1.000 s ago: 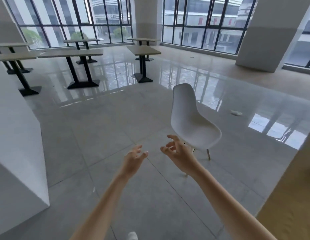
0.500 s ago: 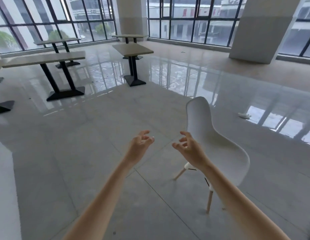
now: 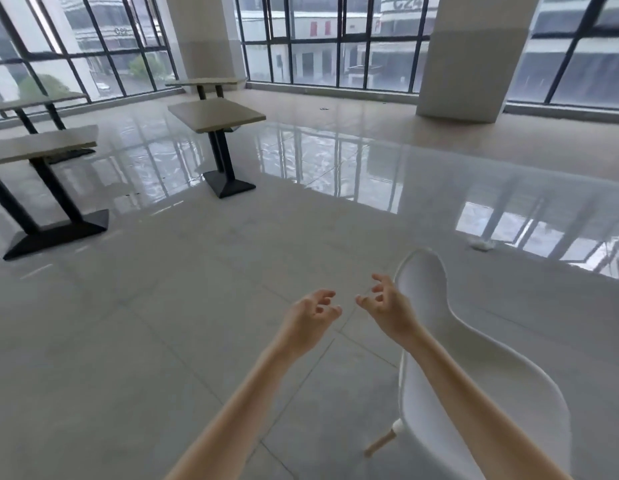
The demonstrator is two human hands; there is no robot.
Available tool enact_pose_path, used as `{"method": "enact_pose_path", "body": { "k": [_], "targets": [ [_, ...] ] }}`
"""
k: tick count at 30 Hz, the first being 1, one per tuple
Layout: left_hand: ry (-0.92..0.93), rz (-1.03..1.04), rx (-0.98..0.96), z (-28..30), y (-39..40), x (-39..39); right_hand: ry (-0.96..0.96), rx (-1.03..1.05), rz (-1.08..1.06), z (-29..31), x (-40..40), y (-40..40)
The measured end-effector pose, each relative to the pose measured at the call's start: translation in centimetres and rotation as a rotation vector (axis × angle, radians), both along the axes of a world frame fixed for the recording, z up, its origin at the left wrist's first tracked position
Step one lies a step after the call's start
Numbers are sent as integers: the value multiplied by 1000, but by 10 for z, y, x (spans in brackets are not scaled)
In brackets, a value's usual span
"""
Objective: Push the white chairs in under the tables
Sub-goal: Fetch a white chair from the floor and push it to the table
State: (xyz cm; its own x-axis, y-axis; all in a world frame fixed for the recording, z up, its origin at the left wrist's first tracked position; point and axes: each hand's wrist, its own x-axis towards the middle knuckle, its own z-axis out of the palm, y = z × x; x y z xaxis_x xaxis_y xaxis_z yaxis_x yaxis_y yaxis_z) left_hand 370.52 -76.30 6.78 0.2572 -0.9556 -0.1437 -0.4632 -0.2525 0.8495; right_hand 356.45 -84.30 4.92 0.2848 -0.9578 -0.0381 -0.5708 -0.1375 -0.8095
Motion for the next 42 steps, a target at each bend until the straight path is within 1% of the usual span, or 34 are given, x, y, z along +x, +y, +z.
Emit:
{"method": "enact_pose_path", "body": {
  "k": [4, 8, 14, 19, 22, 26, 30, 34, 37, 40, 42],
  "targets": [
    [2, -55, 42, -8, -81, 38, -14, 4, -76, 7, 27, -67],
    [-12, -141, 86, -17, -156, 59, 0, 22, -180, 4, 32, -121],
    [-39, -361, 105, -37, -271, 65, 23, 41, -400, -22, 24, -184],
    [-63, -657, 113, -48, -376, 56, 32, 68, -662, -40, 22, -239],
    [-108, -869, 127, -42, -435, 44, 25, 83, -845, -42, 22, -265],
    [-159, -1161, 131, -31, -491, 18, -13, 152, -1088, -36, 21, -280],
    [-185, -1424, 95, -27, -513, -20, -25, 189, -1271, -31, 22, -271],
    [-181, -1661, 71, -32, -506, -56, -12, 221, -1462, -32, 30, -247],
    [-162, -1781, 90, -40, -489, -76, -30, 264, -1569, -36, 38, -228],
    [-180, -1892, 111, -48, -467, -97, -29, 321, -1650, -46, 45, -210],
    [-220, -1946, 97, -53, -457, -108, -20, 361, -1648, -54, 48, -204]
  ]
}}
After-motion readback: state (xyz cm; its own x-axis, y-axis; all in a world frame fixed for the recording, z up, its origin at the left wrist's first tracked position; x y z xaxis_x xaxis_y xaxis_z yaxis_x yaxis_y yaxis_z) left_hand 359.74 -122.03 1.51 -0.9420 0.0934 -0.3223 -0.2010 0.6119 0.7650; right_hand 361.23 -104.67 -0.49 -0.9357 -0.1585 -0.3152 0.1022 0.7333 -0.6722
